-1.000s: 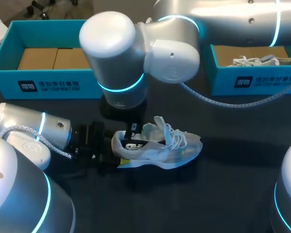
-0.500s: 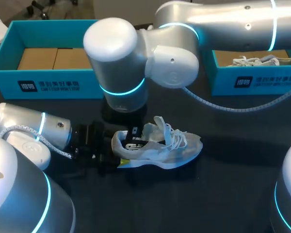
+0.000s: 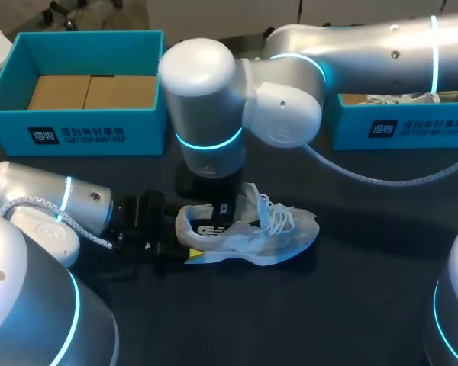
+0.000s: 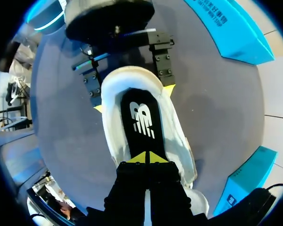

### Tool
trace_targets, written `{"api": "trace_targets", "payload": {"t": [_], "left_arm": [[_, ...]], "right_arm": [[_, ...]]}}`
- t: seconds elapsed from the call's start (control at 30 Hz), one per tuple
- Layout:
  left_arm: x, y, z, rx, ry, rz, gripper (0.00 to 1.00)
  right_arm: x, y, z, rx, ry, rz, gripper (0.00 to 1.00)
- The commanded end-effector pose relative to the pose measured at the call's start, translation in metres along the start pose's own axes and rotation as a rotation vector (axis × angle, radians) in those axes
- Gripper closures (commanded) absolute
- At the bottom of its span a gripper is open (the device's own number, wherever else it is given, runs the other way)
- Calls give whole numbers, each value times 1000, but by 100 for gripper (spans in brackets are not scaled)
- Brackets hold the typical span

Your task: Take the shoe out of the shoebox, open the shoe tongue, remove and reinsert the insole, then place the shoe into the shoebox

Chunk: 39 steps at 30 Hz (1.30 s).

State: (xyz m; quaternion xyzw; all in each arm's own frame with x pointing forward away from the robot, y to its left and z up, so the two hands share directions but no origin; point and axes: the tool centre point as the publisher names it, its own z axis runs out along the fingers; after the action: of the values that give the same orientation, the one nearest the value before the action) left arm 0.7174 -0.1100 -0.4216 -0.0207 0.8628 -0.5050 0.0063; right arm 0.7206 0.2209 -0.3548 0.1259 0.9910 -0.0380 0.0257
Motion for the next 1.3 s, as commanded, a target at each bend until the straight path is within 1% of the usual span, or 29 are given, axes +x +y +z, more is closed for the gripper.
{"api": "trace_targets", "payload": {"t": [0.03, 0.17, 0.4, 0.6, 0.87, 1.0, 1.17, 1.3], "left_arm": [[-3, 2, 2, -3, -1, 0, 100], [-3, 2, 2, -3, -1, 0, 100], [-3, 2, 2, -3, -1, 0, 100], [-3, 2, 2, -3, -1, 0, 100], [-3, 2, 2, -3, -1, 0, 100], [-3, 2, 2, -3, -1, 0, 100], [-3, 2, 2, -3, -1, 0, 100], [-3, 2, 2, -3, -1, 0, 100]], "right_arm": [[-2, -11, 12, -26, 19, 8, 100], [-2, -12, 13, -22, 20, 12, 100], [5, -10, 13, -13, 35, 6, 100], [-4, -7, 10, -8, 20, 6, 100], [-15, 2, 23, -28, 27, -8, 100], [-10, -1, 29, -23, 46, -8, 100], [1, -10, 28, -14, 55, 2, 100], [3, -12, 26, -6, 42, 15, 100]]}}
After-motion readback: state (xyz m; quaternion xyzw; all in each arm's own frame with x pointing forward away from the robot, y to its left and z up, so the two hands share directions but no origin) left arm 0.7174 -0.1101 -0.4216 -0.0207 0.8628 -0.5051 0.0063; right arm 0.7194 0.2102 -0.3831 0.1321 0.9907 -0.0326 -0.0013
